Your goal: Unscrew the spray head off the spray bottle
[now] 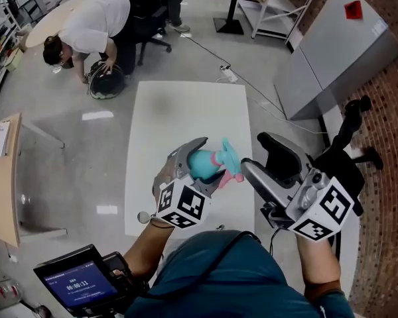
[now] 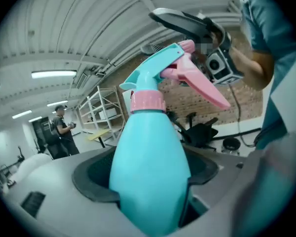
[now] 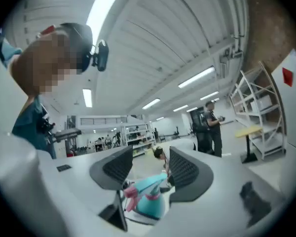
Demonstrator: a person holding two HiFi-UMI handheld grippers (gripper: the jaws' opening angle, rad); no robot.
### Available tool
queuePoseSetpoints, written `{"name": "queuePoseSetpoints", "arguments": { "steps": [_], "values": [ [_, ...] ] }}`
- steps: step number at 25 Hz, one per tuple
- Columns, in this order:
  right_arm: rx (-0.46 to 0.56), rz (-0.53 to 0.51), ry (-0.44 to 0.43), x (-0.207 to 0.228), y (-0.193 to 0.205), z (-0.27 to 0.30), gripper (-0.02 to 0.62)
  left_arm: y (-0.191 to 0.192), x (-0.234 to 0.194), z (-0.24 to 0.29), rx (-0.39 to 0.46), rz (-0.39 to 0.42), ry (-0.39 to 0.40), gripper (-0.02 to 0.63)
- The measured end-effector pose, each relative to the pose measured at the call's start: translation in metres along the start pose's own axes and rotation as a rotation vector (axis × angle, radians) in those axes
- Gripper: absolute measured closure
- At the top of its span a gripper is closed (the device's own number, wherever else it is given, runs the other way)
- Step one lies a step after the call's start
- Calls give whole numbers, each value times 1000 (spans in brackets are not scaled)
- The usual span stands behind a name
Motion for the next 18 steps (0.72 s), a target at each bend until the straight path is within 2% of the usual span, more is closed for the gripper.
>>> {"name": "queuePoseSetpoints", "arguments": {
  "steps": [2, 4, 6, 8, 9, 10, 11, 12, 15, 16, 17, 18],
  "values": [
    [-128, 13, 45, 5, 31, 9, 376, 3, -1, 2, -40, 70, -44, 224],
    [-257, -46, 58, 8, 49, 10, 377, 7, 1, 4, -65, 105, -42, 224],
    [-359, -113, 34, 8, 57, 6, 382, 7, 2, 3, -62, 113, -18, 224],
    [-437, -111, -33, 5, 63, 3, 502, 1, 6, 1, -53, 129, 7, 224],
    [-460, -102, -77, 3, 63, 1, 512, -2, 9, 1, -45, 128, 32, 224],
    [-476, -113, -135, 0, 61, -1, 520, -6, 15, 0, -32, 111, 82, 224],
    [-493, -161, -212, -5, 58, -4, 525, -9, 24, -1, -14, 80, 165, 224],
    [-519, -250, -308, -9, 58, -11, 526, -12, 36, -5, 7, 43, 284, 224],
    [-606, -605, -649, -28, 61, -39, 525, -22, 85, -28, 74, -59, 706, 224],
    [-601, -689, -736, -36, 57, -40, 525, -26, 96, -36, 93, -100, 801, 224],
    [-590, -746, -774, -38, 53, -38, 520, -29, 101, -40, 110, -147, 851, 224],
    [-578, -788, -758, -35, 49, -34, 511, -32, 100, -40, 124, -196, 851, 224]
  ]
}}
Point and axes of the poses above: the fingertips, and each gripper's own axes: z forward along the fingers, x to its right, y out of its underside, the point moved 2 cm from there along -z, backward along the fingers, and after that the axes turned 3 degrees about x, right-handed, at the moved point
